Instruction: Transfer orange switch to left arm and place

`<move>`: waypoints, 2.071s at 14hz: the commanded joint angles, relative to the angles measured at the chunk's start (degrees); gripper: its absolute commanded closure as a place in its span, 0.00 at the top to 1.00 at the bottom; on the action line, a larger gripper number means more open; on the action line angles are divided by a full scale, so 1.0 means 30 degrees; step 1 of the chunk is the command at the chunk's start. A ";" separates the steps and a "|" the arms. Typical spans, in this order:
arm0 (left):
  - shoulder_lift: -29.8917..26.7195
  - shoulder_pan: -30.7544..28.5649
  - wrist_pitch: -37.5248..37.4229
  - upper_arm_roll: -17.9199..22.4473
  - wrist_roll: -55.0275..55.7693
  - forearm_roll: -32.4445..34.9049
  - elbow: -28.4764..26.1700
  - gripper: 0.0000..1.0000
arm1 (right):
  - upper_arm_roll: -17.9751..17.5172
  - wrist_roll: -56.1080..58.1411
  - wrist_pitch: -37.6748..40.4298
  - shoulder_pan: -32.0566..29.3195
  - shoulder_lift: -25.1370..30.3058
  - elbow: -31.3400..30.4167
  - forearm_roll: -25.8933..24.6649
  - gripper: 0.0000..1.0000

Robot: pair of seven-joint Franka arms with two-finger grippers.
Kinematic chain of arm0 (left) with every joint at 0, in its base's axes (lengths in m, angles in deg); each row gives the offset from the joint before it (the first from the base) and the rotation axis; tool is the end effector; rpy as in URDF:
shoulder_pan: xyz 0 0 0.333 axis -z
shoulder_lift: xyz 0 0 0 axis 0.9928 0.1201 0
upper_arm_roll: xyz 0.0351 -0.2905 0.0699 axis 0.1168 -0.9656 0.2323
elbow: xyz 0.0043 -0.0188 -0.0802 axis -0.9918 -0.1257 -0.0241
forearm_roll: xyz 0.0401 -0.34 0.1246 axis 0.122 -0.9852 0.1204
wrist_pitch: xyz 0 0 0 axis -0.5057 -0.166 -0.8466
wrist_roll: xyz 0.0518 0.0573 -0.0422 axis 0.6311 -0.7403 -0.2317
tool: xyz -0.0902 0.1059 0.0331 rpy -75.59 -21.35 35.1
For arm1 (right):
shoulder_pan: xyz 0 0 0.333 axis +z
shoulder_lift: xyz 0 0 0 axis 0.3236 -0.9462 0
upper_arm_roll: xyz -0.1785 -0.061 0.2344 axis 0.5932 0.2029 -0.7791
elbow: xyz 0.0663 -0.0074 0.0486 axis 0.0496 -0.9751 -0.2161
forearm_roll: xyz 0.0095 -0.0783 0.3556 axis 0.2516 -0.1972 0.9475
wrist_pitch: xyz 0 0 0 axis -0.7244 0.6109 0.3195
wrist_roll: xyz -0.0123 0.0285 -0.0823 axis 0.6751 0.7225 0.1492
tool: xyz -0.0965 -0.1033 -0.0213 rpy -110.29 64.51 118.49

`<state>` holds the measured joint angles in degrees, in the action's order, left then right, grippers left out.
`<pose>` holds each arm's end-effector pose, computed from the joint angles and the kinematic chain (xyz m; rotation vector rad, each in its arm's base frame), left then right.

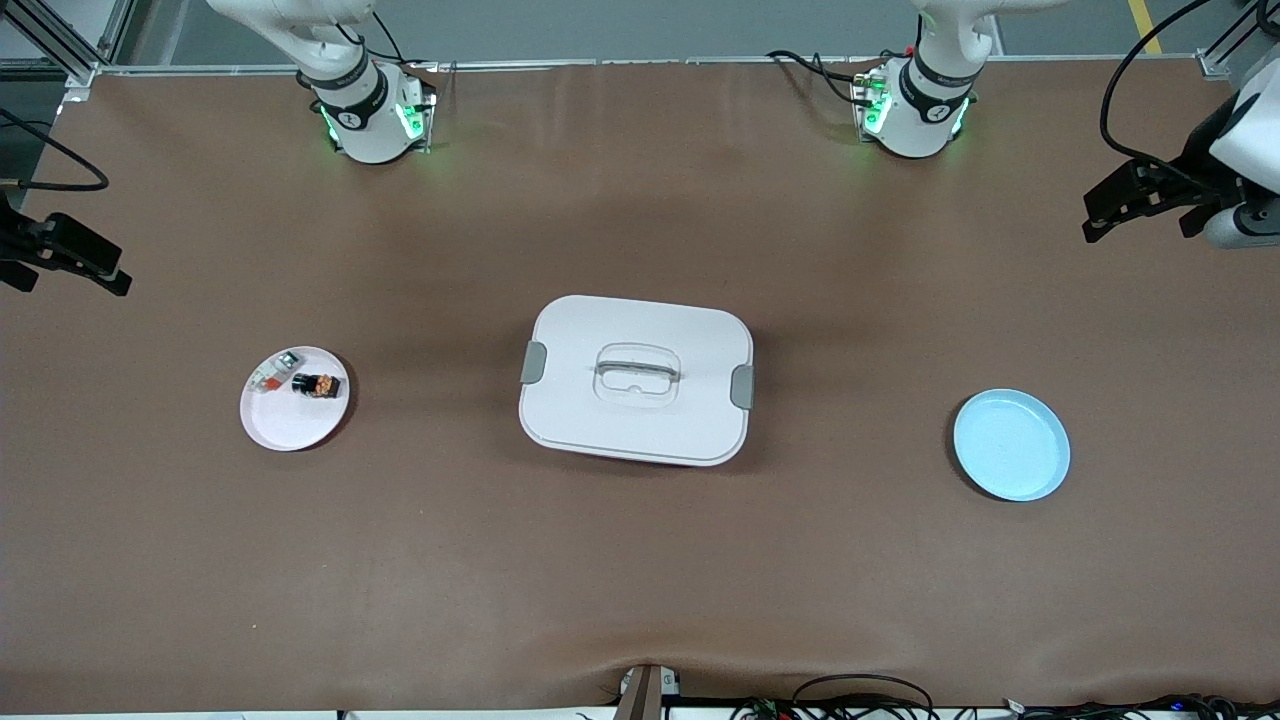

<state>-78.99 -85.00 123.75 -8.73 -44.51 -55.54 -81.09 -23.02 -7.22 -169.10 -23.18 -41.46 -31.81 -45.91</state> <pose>0.5017 -0.0449 0.6055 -3.1078 -0.0463 0.0035 0.5393 -0.0152 0.6025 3.1345 -0.0944 0.0916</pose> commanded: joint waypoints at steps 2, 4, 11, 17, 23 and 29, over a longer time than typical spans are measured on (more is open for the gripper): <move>0.0134 -0.0248 -0.0310 -0.0053 -0.0128 -0.0089 0.0466 1.00 | -0.0220 -0.0247 0.0248 -0.0325 0.0058 0.0249 0.0040 1.00; 0.0134 -0.0277 -0.0310 0.0005 -0.0187 -0.0090 0.0495 1.00 | -0.0220 -0.0276 0.0248 -0.0325 0.0058 0.0249 0.0040 1.00; 0.0222 -0.0307 -0.0251 0.0093 0.0077 -0.0119 0.0466 1.00 | -0.0220 -0.0218 0.0277 -0.0442 0.0058 0.0249 0.0011 1.00; 0.0193 -0.0395 -0.0222 0.0064 0.0107 -0.0207 0.0378 1.00 | -0.0191 -0.0189 0.1269 -0.0472 -0.0029 -0.0014 -0.0047 1.00; 0.0192 -0.0366 -0.0193 0.0064 0.0136 -0.0207 0.0407 1.00 | -0.0220 -0.0218 0.1072 -0.0325 -0.0235 -0.1563 -0.0516 1.00; 0.0251 -0.0307 -0.0046 -0.0024 0.0077 -0.0236 0.0407 1.00 | -0.0191 -0.0305 -0.3058 -0.0794 0.0087 -0.6396 -0.0517 1.00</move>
<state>-78.69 -85.89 123.80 -8.54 -44.47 -55.54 -80.88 -22.74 -7.23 -175.40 -24.07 -42.80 -46.50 -46.76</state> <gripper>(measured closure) 0.000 0.000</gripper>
